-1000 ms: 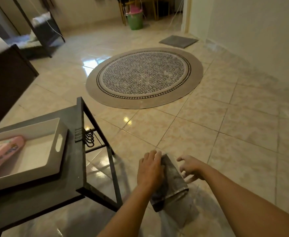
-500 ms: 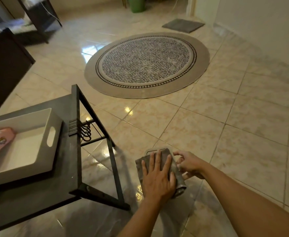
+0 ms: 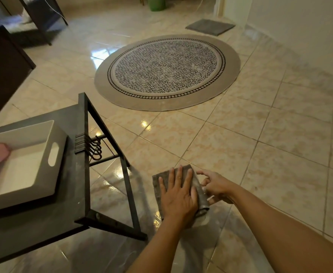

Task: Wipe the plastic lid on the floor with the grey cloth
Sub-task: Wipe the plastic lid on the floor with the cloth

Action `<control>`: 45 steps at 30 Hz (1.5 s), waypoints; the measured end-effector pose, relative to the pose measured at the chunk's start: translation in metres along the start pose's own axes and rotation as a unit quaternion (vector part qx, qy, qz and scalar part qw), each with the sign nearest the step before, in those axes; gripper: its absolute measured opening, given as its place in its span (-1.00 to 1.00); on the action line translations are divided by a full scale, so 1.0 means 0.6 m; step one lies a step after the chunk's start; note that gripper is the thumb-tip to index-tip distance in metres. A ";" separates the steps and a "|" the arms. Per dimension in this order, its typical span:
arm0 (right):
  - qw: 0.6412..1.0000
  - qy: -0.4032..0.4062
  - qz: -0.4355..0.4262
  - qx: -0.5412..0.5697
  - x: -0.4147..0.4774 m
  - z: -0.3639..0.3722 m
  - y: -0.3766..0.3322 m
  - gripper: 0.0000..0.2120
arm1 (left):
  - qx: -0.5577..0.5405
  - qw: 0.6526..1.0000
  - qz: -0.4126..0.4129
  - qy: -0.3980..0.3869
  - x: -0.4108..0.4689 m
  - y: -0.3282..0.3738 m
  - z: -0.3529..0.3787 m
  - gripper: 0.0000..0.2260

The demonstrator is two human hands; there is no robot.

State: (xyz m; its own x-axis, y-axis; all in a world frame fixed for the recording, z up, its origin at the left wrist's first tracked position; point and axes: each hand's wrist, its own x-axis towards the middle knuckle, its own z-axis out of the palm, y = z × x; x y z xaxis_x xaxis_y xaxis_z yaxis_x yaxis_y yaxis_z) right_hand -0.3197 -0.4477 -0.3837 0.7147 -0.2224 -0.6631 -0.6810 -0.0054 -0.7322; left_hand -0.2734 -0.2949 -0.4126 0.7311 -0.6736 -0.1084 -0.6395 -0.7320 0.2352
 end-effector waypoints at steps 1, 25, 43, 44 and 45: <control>1.000 0.004 0.003 0.006 0.000 0.001 0.001 -0.28 | 0.000 1.000 -0.014 0.001 -0.004 -0.006 0.000 -0.45; 1.000 -0.007 -0.010 -0.007 -0.007 0.003 -0.010 -0.18 | -0.004 1.000 0.000 0.000 -0.019 0.001 0.012 -0.42; 1.000 -0.015 -0.009 0.006 -0.011 0.006 -0.012 -0.19 | -0.001 0.999 0.010 0.033 -0.022 0.001 0.037 -0.44; 1.000 -0.015 -0.008 0.009 -0.009 0.006 -0.012 -0.19 | 0.001 0.999 0.014 0.029 -0.008 -0.003 0.031 -0.44; 1.000 -0.014 -0.008 0.011 -0.009 0.007 -0.011 -0.20 | 0.002 1.000 0.007 0.021 0.003 -0.013 0.022 -0.44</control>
State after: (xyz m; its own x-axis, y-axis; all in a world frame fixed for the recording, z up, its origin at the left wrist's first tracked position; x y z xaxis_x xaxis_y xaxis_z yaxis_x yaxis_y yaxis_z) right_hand -0.3183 -0.4426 -0.3758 0.7300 -0.1952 -0.6550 -0.6660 0.0125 -0.7459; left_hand -0.2704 -0.2920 -0.4274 0.7316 -0.6787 -0.0644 -0.6502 -0.7231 0.2332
